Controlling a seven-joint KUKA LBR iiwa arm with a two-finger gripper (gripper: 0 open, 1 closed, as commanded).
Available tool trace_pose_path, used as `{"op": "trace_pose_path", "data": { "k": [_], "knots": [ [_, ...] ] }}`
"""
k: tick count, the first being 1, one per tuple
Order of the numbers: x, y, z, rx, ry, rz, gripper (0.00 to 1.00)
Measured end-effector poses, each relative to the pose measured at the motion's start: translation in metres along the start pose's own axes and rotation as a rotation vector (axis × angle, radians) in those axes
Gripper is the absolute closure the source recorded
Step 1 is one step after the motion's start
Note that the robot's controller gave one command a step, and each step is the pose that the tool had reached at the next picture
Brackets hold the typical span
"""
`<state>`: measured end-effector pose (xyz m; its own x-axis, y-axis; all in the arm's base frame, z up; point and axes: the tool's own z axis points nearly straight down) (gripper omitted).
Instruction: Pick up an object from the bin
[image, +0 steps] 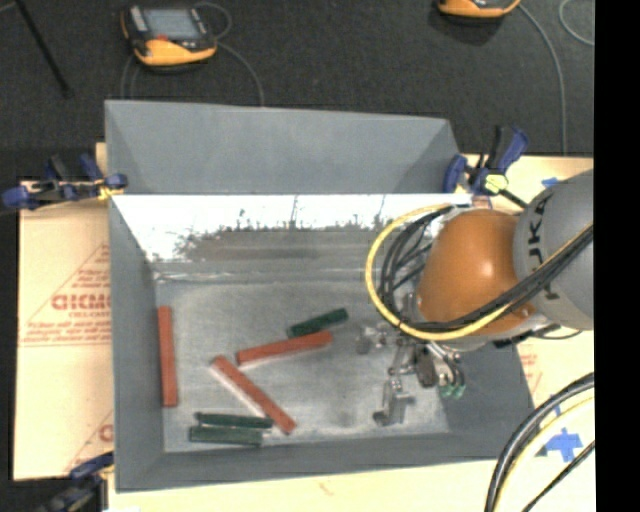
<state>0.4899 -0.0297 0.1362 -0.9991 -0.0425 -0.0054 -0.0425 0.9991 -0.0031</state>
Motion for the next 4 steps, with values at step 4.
{"op": "trace_pose_path", "data": {
  "k": [4],
  "knots": [
    [-0.091, 0.098, 0.056, -0.005, -0.002, -0.008, 0.0]
  ]
}}
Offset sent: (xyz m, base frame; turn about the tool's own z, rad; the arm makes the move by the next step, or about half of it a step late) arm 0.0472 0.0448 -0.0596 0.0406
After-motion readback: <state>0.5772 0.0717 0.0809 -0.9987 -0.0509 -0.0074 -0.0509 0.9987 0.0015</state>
